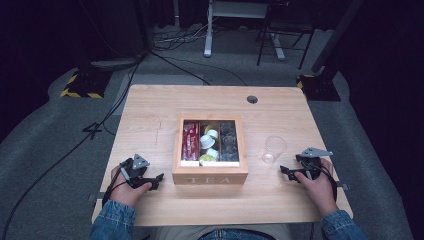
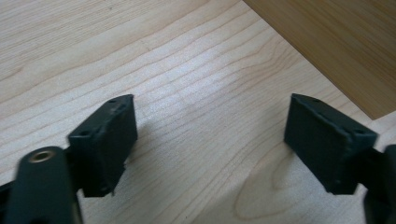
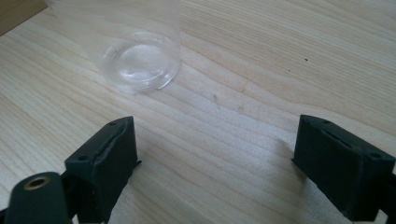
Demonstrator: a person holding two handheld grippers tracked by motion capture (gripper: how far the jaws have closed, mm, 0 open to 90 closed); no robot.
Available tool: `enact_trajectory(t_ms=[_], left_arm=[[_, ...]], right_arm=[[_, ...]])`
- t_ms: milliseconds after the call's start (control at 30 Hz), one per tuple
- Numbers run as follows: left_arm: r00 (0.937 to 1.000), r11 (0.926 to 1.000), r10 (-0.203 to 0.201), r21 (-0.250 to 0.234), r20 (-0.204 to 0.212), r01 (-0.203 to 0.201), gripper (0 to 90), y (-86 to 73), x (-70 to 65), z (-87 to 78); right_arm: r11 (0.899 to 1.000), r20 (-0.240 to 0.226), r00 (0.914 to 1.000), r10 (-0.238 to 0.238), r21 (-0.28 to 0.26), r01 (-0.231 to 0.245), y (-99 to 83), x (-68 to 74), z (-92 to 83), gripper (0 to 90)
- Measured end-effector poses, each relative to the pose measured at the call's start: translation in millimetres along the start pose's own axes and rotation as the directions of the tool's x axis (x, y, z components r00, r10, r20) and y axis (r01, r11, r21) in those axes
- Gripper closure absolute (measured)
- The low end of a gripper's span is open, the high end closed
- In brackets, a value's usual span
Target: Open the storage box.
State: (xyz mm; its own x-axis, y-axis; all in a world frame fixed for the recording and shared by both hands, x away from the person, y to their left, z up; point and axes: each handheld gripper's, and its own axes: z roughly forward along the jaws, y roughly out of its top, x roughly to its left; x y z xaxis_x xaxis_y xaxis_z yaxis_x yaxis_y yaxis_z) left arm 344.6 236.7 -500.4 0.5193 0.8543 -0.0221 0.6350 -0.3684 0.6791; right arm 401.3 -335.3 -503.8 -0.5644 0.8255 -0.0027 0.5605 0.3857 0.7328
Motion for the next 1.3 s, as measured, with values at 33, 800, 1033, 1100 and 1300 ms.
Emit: enact_trajectory(t_ms=[33, 800, 1033, 1100, 1300], left_arm=[[1.0000, 1.0000, 0.002, 0.006, 0.002, -0.002, 24.2, 1.5, 0.1, -1.5], [0.9949, 0.9922, 0.067, -0.110, 0.076, -0.058, 28.3, 40.5, -30.0, -49.8], [0.9844, 0.9898, 0.088, -0.125, 0.153, -0.069, 27.9, 48.0, -46.2, -57.0], [0.9804, 0.9896, 0.094, -0.124, 0.173, -0.072, 27.8, 49.2, -50.4, -55.6], [0.9734, 0.9931, 0.106, -0.072, 0.204, -0.093, 27.9, 48.4, -58.3, -48.1]], right_arm=[[1.000, 0.000, 1.0000, 0.000, 0.000, 0.000, 0.0, 0.0, 0.0, 13.2], [1.000, -0.001, 1.0000, -0.001, 0.000, 0.001, -0.1, 0.0, 0.0, 13.2], [1.000, -0.001, 1.0000, -0.002, 0.000, 0.002, -0.2, 0.0, -0.1, 13.2], [1.000, -0.001, 1.0000, -0.002, -0.001, 0.002, -0.3, 0.1, -0.1, 13.2], [1.000, -0.003, 1.0000, -0.003, -0.001, 0.003, -0.6, 0.1, -0.4, 13.2]])
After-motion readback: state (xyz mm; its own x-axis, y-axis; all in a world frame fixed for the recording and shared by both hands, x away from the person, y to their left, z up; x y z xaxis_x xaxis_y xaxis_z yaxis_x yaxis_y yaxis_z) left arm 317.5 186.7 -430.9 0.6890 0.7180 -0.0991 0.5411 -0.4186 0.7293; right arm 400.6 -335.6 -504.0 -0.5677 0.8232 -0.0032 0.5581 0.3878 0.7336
